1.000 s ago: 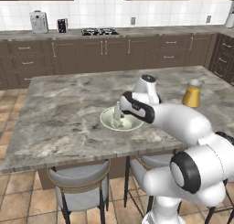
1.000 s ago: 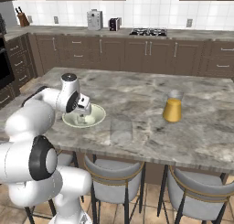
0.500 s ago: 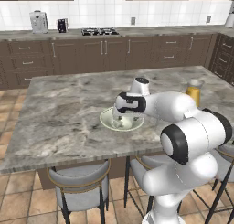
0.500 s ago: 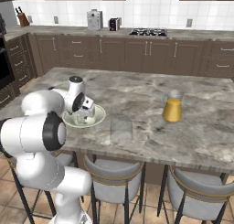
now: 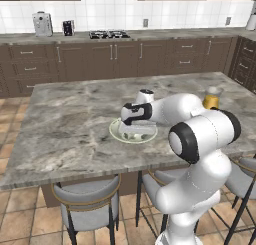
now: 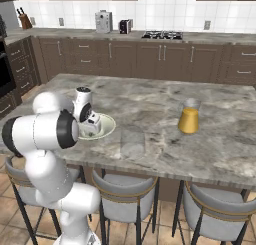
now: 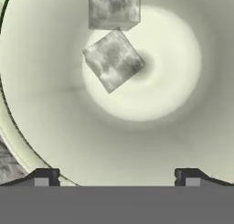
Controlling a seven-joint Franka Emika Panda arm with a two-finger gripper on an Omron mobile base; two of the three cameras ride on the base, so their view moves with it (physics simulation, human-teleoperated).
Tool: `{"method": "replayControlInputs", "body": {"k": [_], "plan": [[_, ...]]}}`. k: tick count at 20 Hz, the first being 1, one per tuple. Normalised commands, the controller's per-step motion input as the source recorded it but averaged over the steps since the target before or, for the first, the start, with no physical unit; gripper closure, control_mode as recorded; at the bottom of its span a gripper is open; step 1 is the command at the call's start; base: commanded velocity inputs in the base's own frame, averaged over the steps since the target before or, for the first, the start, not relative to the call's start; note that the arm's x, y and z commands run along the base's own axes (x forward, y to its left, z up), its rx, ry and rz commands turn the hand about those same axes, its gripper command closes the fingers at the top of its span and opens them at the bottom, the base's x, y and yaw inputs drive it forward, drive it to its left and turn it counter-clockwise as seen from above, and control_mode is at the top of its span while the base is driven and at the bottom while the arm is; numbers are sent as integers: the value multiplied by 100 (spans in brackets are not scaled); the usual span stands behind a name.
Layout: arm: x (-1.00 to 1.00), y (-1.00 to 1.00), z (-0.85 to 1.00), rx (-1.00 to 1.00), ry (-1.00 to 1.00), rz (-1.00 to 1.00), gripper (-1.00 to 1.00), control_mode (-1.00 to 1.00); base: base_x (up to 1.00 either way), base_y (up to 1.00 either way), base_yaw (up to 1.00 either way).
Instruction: There are two ice cubes in the ice bowl. Place both ice cubes in the glass cup.
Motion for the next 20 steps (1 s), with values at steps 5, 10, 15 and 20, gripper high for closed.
{"method": "replayControlInputs", "body": {"k": [5,10,15,20], "plan": [[24,6,-9,3,0,0,-100,-100,0,0,0],[38,0,-2,1,0,0,-100,-100,0,0,0],[34,0,-18,0,0,0,-100,-100,0,0,0],[27,0,-28,0,0,0,-100,-100,0,0,0]]}}
